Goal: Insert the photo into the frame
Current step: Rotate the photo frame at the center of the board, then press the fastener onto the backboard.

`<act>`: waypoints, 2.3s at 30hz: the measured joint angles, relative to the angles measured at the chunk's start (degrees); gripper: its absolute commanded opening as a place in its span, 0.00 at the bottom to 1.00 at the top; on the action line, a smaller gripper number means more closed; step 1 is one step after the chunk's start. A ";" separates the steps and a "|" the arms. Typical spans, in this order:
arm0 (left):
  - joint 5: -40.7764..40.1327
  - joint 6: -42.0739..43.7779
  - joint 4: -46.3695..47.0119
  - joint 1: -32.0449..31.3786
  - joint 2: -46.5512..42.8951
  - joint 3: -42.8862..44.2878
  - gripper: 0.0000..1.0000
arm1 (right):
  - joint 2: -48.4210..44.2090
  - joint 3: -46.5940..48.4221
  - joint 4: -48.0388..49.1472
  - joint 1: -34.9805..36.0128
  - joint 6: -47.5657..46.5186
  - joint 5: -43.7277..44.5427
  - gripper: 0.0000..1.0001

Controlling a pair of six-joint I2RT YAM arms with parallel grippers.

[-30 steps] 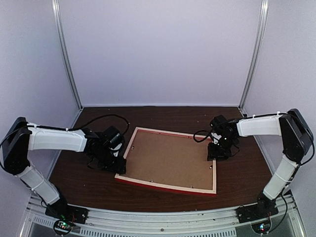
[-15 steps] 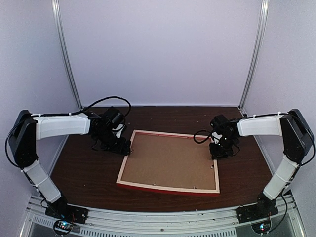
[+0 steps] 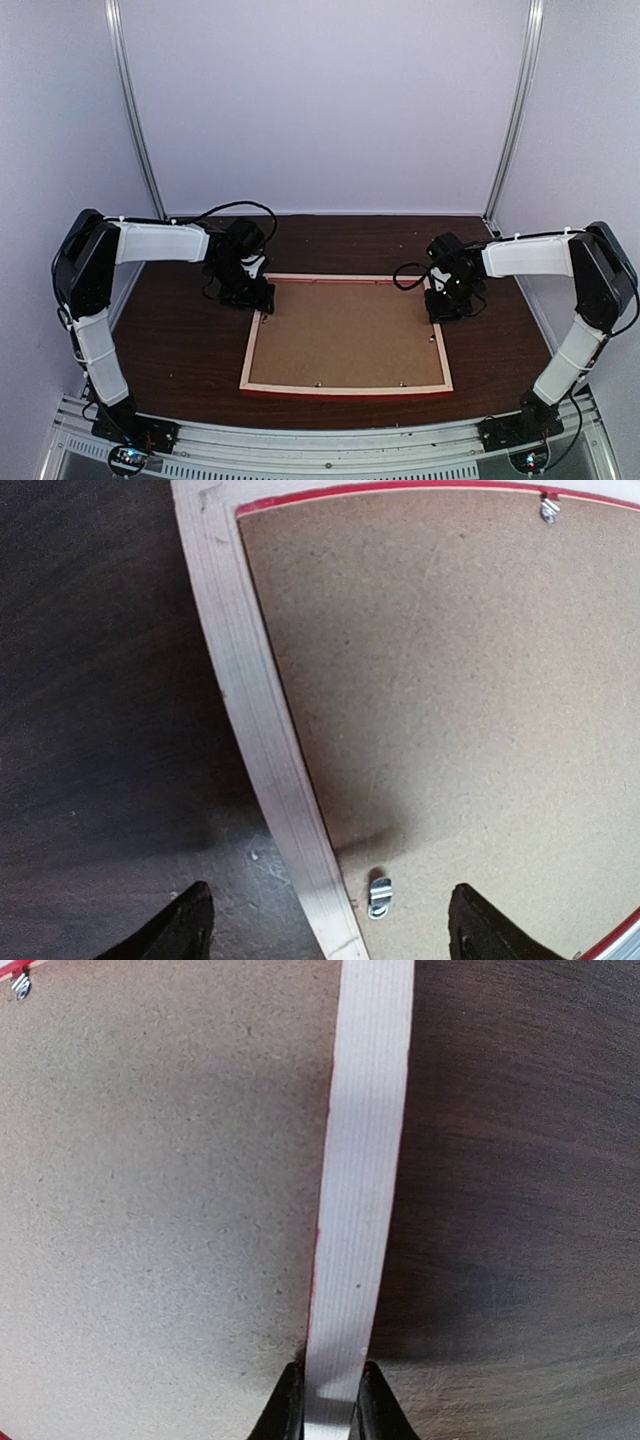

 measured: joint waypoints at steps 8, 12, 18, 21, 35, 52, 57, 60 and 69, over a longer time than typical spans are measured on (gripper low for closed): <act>-0.17 -0.81 -0.09 -0.28 1.44 0.22 0.68 | 0.00 0.00 0.07 0.00 1.03 -0.09 0.14; -0.72 -1.14 -0.24 -0.70 1.97 0.37 0.63 | 0.00 -0.02 0.11 0.00 1.40 -0.17 0.14; -1.79 -1.31 -0.44 -1.75 3.48 0.83 0.58 | 0.00 -0.04 0.17 -0.04 1.60 -0.22 0.14; -2.34 -1.42 -0.46 -1.79 3.50 0.92 0.54 | 0.00 -0.07 0.17 -0.07 1.79 -0.26 0.14; -2.97 -2.71 -0.39 -2.12 3.50 1.03 0.35 | 0.00 -0.13 0.26 -0.07 1.88 -0.26 0.14; -2.91 -6.71 1.73 -1.73 1.66 -1.46 0.20 | 0.00 -0.17 0.46 -0.07 1.90 -0.50 0.14; -2.19 -6.64 1.42 -1.79 0.83 -2.67 0.32 | 0.02 -0.17 0.61 -0.07 1.57 -0.72 0.14; -1.66 -6.54 1.07 -1.79 0.83 -2.67 0.42 | 0.02 -0.17 0.63 -0.07 1.42 -0.79 0.14; 0.13 -5.68 -0.39 -1.86 -1.31 -4.31 0.56 | 0.09 -0.15 0.66 -0.07 1.42 -0.85 0.14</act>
